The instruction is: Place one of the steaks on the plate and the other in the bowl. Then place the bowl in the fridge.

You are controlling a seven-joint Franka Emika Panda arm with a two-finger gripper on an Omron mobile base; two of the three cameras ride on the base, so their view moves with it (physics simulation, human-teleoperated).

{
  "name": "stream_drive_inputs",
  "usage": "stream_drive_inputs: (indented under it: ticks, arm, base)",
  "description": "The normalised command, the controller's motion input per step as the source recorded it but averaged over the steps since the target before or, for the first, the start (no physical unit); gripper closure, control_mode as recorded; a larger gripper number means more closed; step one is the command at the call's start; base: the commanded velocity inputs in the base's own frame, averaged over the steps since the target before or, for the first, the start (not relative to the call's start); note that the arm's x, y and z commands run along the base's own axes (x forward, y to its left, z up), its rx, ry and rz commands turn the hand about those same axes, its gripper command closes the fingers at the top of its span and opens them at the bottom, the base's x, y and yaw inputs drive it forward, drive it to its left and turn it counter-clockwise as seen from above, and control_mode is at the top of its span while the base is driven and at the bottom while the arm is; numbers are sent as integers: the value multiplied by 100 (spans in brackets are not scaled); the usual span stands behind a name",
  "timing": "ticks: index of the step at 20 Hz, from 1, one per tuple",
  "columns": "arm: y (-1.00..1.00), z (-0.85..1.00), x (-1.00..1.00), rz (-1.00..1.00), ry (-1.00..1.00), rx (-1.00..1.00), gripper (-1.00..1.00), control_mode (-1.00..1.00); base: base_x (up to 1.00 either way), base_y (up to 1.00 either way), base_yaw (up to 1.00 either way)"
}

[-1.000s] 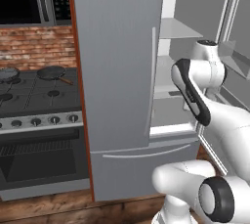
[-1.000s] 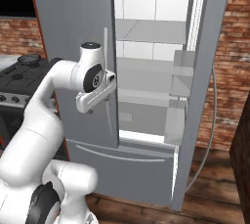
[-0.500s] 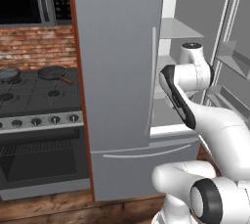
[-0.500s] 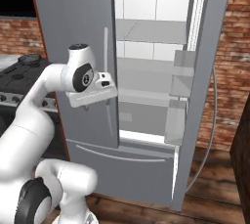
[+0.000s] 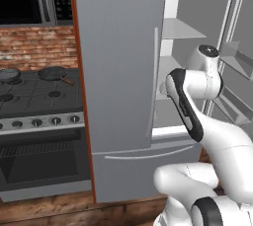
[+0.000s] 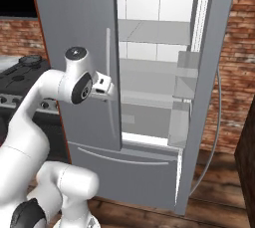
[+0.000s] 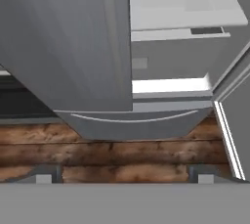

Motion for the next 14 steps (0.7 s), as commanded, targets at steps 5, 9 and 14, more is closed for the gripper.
stream_drive_inputs:
  ticks: [5, 9, 14]
  arm:
    - [55, 24, 44, -20, -26, -33, -100, -100]
    - [17, 18, 16, -12, 6, -10, -100, -100]
    - [-10, 0, 28, 0, 3, 8, -100, -100]
  base:
    - [0, 0, 0]
    - [0, 0, 0]
    - [0, 0, 0]
